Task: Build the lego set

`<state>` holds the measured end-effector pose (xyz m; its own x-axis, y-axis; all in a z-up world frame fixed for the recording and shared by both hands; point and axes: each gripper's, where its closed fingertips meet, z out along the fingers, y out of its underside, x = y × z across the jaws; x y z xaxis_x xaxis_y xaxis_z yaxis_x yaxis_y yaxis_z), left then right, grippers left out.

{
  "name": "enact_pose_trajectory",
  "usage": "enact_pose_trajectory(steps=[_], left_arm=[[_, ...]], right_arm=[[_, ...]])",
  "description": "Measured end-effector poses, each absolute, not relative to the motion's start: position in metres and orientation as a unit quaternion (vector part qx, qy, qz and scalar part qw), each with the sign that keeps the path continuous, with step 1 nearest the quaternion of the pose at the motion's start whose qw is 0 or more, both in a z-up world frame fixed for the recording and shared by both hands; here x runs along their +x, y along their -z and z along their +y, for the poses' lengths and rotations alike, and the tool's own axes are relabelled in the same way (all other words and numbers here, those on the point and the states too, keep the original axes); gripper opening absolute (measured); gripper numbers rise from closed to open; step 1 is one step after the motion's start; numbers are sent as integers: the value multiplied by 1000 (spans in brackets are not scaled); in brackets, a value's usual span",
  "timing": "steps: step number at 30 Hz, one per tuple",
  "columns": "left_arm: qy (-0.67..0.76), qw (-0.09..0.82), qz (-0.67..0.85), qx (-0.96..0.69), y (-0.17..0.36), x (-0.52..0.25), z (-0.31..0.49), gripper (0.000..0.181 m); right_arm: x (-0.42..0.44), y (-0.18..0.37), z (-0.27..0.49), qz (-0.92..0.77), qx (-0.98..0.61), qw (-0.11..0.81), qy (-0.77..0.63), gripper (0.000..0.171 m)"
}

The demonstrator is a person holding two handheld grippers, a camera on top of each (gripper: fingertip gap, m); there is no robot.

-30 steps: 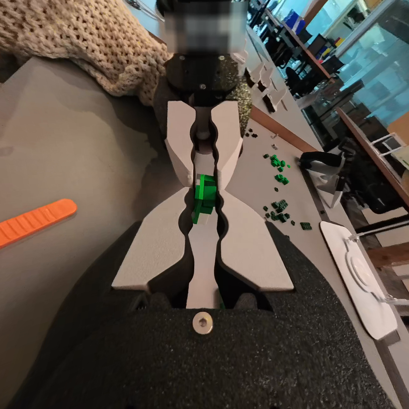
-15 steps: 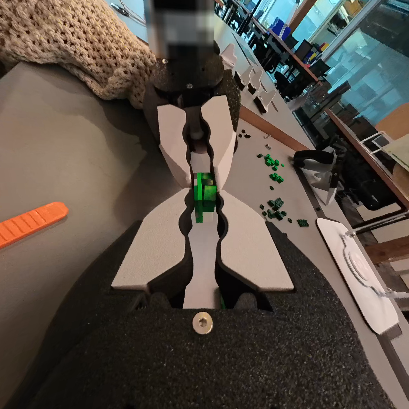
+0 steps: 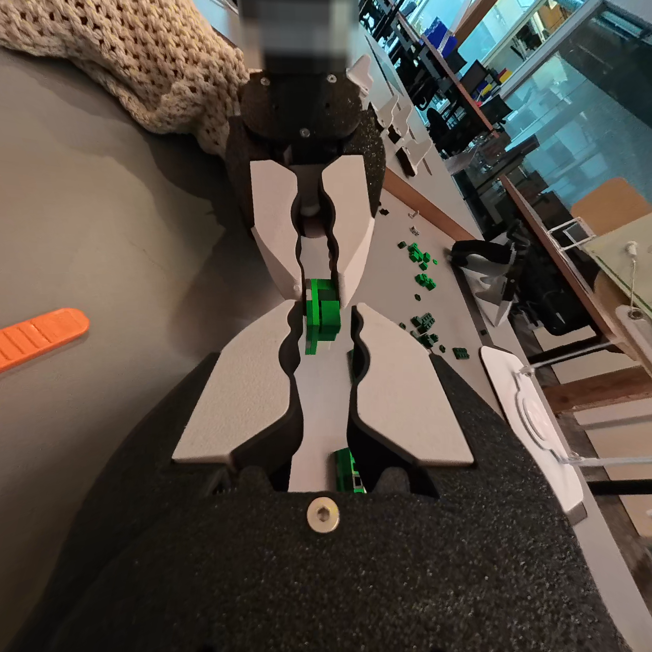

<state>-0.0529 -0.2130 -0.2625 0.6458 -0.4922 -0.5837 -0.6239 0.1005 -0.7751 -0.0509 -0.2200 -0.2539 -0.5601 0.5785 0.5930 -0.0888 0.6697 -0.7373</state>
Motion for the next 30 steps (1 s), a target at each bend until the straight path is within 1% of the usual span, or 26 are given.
enact_pose_trajectory(steps=[4,12,17,22,25,28,29,30], left_arm=[[-54,616,424,-662,262,-51,-214,17],[-42,614,429,-661,263,-49,-216,17],[-43,612,427,-664,264,-52,-216,18],[-45,614,427,-662,263,-51,-216,18],[-63,626,417,-656,259,-56,-214,17],[-69,630,421,-649,258,-56,-215,17],[-70,630,422,-648,258,-55,-215,17],[-69,630,421,-648,258,-55,-214,17]], right_arm=[[-51,258,-222,-805,-150,439,-369,19],[-49,260,-225,-817,-157,419,-363,18],[-52,260,-224,-819,-169,427,-344,18],[-51,260,-224,-815,-186,405,-369,18],[-56,256,-221,-792,-203,415,-398,19],[-57,256,-216,-789,-201,432,-388,31],[-57,257,-215,-791,-198,433,-384,30],[-54,257,-217,-793,-184,433,-388,22]])
